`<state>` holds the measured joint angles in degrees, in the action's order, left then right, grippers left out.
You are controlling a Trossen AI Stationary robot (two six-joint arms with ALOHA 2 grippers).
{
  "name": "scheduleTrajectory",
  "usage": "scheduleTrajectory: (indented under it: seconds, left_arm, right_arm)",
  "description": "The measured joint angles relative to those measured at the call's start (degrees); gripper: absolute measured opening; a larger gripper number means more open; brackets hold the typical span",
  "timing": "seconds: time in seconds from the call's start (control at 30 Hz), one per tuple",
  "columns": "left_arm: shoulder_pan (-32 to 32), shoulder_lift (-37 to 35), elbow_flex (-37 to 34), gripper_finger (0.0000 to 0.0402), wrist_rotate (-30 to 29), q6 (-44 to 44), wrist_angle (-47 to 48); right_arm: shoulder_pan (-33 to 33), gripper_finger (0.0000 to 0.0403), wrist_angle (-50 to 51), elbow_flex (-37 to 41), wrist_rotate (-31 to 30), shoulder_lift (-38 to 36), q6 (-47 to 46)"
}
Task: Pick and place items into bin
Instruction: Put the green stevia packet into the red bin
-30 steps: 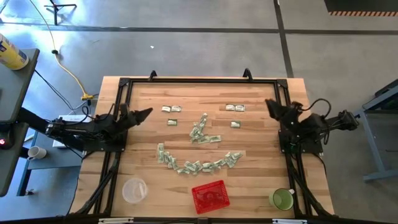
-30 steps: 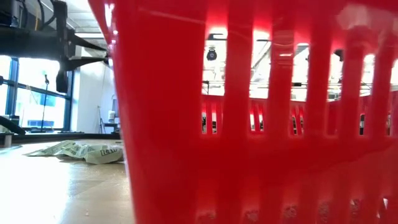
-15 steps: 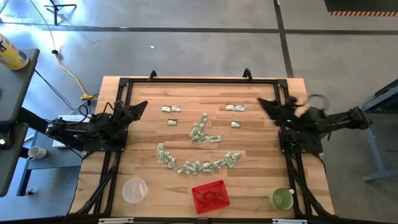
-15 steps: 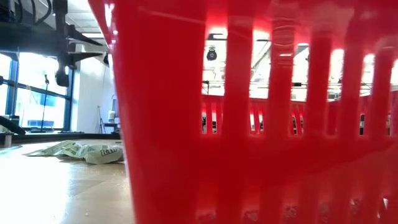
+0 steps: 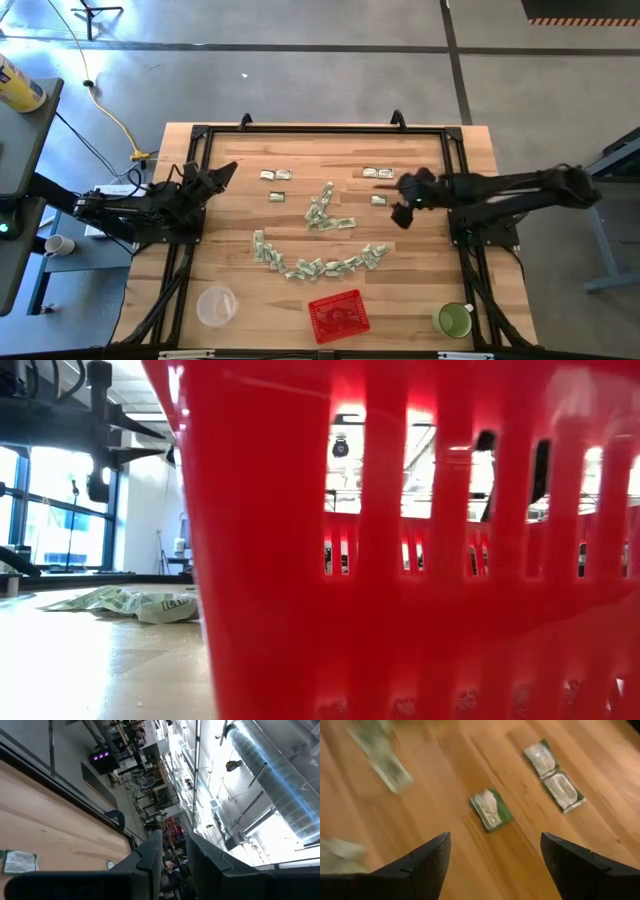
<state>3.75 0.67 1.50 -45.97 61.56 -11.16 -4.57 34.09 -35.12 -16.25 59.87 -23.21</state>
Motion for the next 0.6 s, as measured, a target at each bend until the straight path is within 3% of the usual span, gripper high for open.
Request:
scheduleTrajectory:
  seconds: [0.13,0.33,0.6]
  left_arm:
    - [0.00,0.00,0.06,0.0124,0.18,0.00,2.73]
    - [0.00,0.00,0.08,0.0124,0.50,0.20,7.87]
    - [0.00,0.00,0.13,0.0124,0.87,0.20,10.36]
  right_arm:
    - [-2.37,0.0293,-0.38,-3.70,3.94,7.20,4.71]
    - [-5.75,0.0267,-1.69,-8.29,6.10,15.38,19.31]
    - [-9.32,0.0257,-1.28,-10.08,10.11,28.02,26.44]
